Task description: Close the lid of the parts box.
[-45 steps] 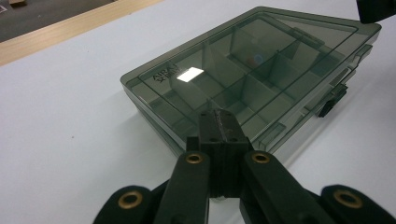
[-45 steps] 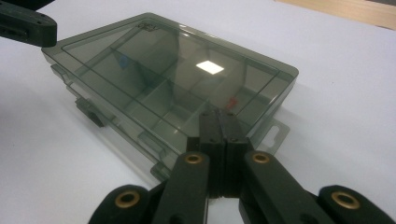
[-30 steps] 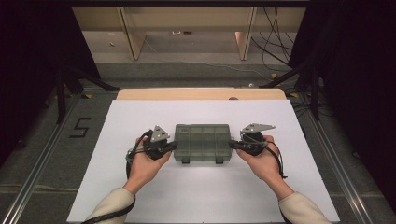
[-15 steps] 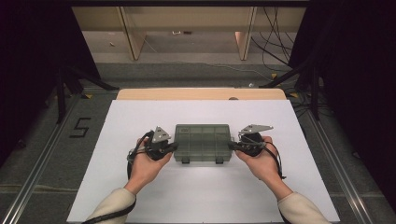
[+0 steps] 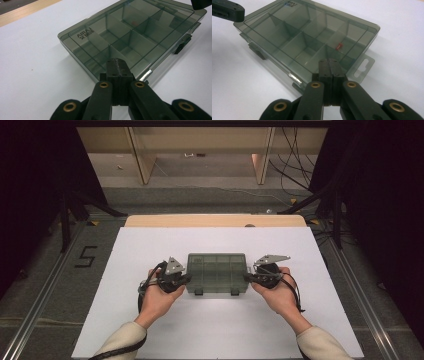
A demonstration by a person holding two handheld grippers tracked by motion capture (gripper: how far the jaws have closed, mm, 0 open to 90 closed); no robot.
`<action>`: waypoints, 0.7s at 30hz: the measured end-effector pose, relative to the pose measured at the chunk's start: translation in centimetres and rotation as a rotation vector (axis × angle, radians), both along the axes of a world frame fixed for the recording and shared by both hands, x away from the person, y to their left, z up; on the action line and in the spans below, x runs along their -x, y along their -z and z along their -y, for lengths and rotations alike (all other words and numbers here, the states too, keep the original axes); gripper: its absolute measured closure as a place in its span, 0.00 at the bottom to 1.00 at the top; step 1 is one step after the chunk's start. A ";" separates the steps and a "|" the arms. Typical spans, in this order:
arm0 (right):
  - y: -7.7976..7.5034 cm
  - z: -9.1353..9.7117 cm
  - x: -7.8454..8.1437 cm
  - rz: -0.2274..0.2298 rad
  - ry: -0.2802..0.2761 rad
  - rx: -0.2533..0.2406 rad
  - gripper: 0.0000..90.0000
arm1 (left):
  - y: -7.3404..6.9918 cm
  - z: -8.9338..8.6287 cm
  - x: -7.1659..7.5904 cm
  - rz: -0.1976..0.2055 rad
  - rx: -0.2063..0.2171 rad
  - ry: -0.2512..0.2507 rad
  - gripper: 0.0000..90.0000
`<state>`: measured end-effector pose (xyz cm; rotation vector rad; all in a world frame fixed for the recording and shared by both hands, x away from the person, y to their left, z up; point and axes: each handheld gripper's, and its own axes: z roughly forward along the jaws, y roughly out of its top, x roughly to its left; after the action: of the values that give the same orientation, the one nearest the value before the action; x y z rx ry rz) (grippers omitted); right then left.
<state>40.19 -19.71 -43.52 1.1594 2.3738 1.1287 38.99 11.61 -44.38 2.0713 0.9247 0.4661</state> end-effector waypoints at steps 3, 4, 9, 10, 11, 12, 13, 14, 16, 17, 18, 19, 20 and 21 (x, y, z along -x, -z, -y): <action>0.1 0.0 0.0 -0.008 -0.001 0.008 1.00 | 0.2 0.1 0.0 -0.002 -0.005 0.004 1.00; 0.2 0.0 -0.1 0.014 -0.006 0.024 1.00 | 0.3 0.1 0.0 0.001 -0.010 0.000 1.00; 0.5 -0.1 -0.1 0.003 -0.005 0.020 1.00 | 0.6 0.3 -0.1 -0.011 -0.008 0.004 1.00; 0.4 -0.1 0.0 -0.027 -0.009 0.017 1.00 | 0.7 0.3 -0.1 -0.006 -0.009 0.006 1.00; 0.5 -0.2 0.0 -0.013 0.005 0.009 1.00 | 0.7 0.4 -0.1 -0.009 -0.013 0.000 1.00; 0.6 -0.2 -0.1 0.011 -0.009 0.020 1.00 | 0.7 0.4 -0.1 -0.013 -0.010 0.003 1.00; 0.6 -0.3 0.0 -0.007 0.001 0.010 1.00 | 0.8 0.5 -0.1 -0.012 -0.005 0.002 1.00; 0.6 -0.3 0.0 -0.018 -0.001 0.018 1.00 | 0.7 0.3 -0.2 -0.012 -0.036 0.018 1.00; 0.8 -0.2 -0.1 0.011 -0.009 0.021 1.00 | 0.8 0.4 -0.2 0.004 -0.035 -0.010 1.00; 0.7 -0.3 -0.1 0.000 -0.008 0.021 1.00 | 0.8 0.3 -0.2 0.011 -0.041 -0.009 1.00; 0.7 -0.3 0.0 -0.020 -0.007 0.020 1.00 | 0.9 0.3 -0.2 0.011 -0.044 -0.011 1.00; 0.7 -0.3 0.0 -0.019 -0.006 0.023 1.00 | 1.0 0.4 -0.1 -0.007 -0.029 -0.008 1.00; 0.7 -0.3 0.0 -0.022 -0.007 0.024 1.00 | 0.9 0.3 -0.2 -0.005 -0.059 0.012 1.00; 0.7 -0.3 0.0 -0.025 -0.007 0.024 1.00 | 1.0 0.4 -0.3 0.021 -0.056 0.001 1.00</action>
<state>40.16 -19.36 -44.23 1.1653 2.4050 1.0909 39.28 11.24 -45.35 2.1126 0.9081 0.5178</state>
